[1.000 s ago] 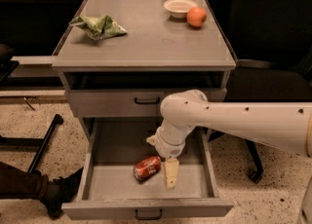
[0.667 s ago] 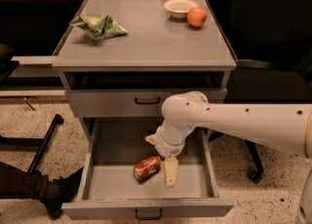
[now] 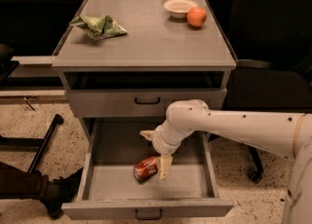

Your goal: Pick coke can from middle drawer and place on counter

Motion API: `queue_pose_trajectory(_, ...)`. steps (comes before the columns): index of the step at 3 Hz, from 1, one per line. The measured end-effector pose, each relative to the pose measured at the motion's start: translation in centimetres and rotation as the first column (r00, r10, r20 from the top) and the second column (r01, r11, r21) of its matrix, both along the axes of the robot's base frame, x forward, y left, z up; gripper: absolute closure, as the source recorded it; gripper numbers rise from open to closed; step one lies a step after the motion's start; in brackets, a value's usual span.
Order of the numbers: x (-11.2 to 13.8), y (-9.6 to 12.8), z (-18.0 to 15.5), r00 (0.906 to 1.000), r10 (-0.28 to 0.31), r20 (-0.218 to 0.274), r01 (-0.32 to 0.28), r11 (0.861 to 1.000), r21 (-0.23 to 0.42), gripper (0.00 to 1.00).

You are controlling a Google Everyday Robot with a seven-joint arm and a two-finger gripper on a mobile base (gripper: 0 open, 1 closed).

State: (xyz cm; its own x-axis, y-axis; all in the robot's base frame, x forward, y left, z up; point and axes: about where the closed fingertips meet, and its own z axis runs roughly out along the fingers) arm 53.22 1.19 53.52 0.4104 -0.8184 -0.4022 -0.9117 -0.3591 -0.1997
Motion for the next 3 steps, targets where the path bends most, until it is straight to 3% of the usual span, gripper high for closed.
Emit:
queue_pose_trajectory(2, 0.3, 0.1, -0.9, 0.9999, -0.012, 0.003, 0.012, 1.0, -0.01, 0.0)
queue_pose_trajectory(3, 2.6, 0.3, -4.0, 0.9999, -0.014, 0.002, 0.014, 1.0, -0.001, 0.0)
